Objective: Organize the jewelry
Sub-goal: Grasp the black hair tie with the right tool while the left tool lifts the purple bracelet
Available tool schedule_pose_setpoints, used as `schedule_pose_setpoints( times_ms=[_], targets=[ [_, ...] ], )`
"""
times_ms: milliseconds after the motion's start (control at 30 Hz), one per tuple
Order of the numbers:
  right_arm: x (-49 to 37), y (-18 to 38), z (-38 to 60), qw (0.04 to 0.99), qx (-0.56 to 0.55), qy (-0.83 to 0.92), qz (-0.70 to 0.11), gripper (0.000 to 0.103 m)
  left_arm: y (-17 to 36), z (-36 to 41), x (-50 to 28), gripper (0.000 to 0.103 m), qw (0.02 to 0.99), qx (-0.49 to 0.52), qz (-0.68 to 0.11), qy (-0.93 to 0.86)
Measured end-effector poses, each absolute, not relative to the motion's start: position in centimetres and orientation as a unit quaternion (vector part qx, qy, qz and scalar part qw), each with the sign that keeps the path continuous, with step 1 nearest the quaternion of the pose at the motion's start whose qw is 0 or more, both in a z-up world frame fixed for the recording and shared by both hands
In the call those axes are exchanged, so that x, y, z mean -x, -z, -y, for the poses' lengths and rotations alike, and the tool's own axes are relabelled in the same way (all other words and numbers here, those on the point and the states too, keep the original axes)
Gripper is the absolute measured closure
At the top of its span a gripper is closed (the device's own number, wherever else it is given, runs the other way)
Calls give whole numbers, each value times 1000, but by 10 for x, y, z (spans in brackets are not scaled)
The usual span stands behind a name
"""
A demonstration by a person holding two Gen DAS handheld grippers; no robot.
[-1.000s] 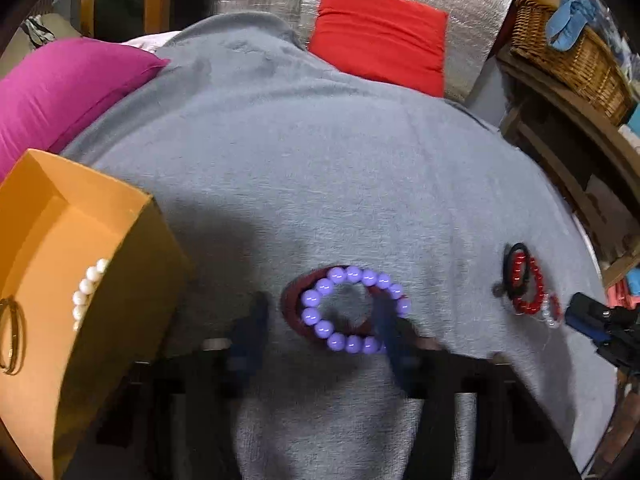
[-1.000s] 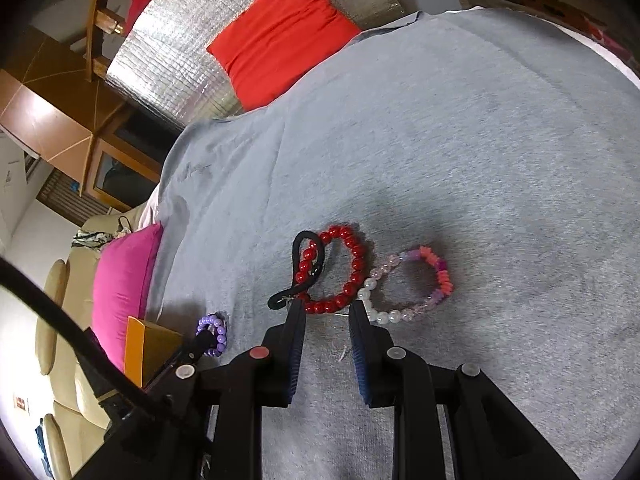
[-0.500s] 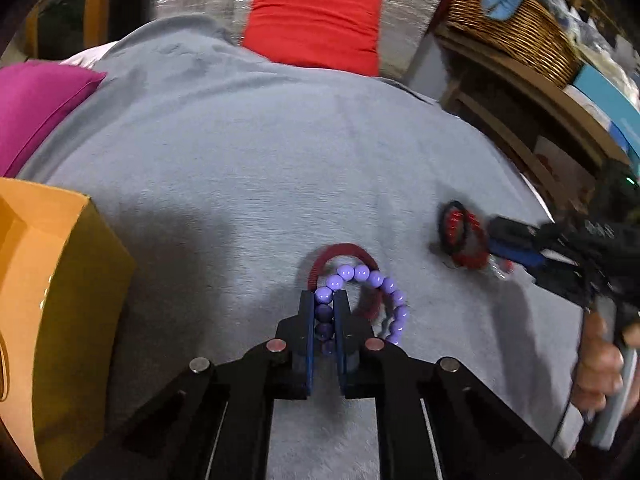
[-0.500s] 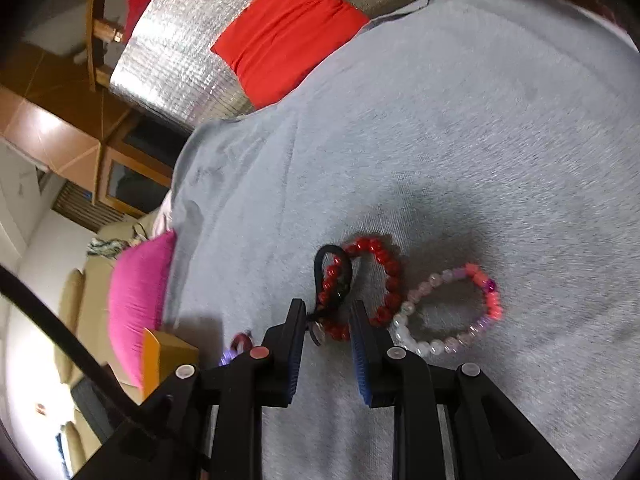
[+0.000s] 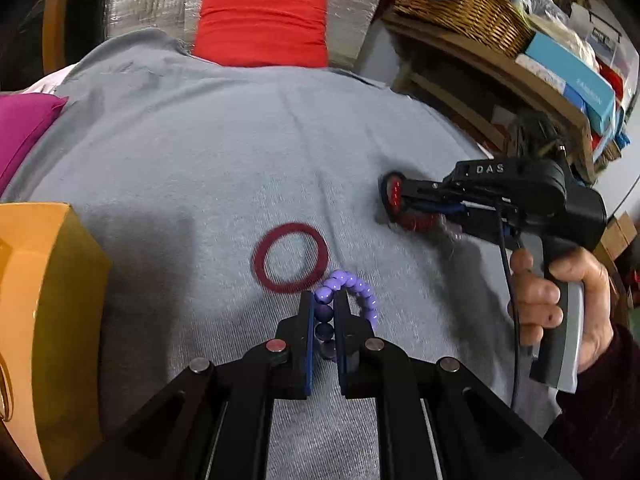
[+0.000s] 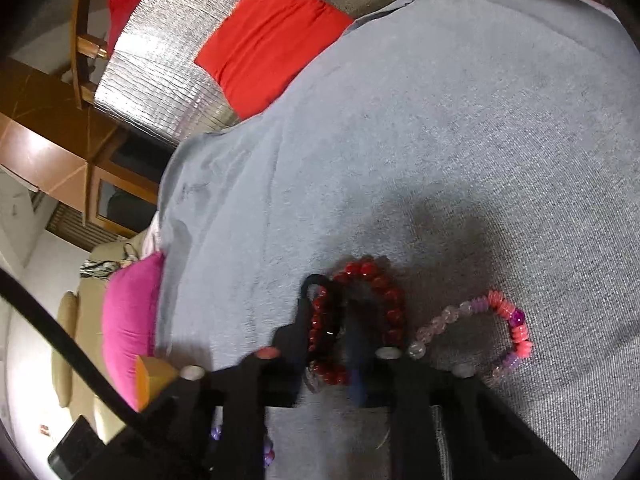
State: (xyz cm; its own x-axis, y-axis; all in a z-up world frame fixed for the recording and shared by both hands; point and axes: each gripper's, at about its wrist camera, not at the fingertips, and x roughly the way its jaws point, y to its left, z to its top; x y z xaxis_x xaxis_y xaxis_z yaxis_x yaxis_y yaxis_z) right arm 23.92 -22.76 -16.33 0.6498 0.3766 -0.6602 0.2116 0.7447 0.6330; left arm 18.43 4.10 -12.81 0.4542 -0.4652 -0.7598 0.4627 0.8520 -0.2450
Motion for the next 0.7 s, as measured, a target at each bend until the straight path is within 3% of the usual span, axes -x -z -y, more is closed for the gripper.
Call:
schedule_pose_setpoints(
  times_ms=[700],
  targets=[
    [-187,107,233,878,-327,-107,-332,94,101,-43,-168,94,869,33,-407,279]
  ],
)
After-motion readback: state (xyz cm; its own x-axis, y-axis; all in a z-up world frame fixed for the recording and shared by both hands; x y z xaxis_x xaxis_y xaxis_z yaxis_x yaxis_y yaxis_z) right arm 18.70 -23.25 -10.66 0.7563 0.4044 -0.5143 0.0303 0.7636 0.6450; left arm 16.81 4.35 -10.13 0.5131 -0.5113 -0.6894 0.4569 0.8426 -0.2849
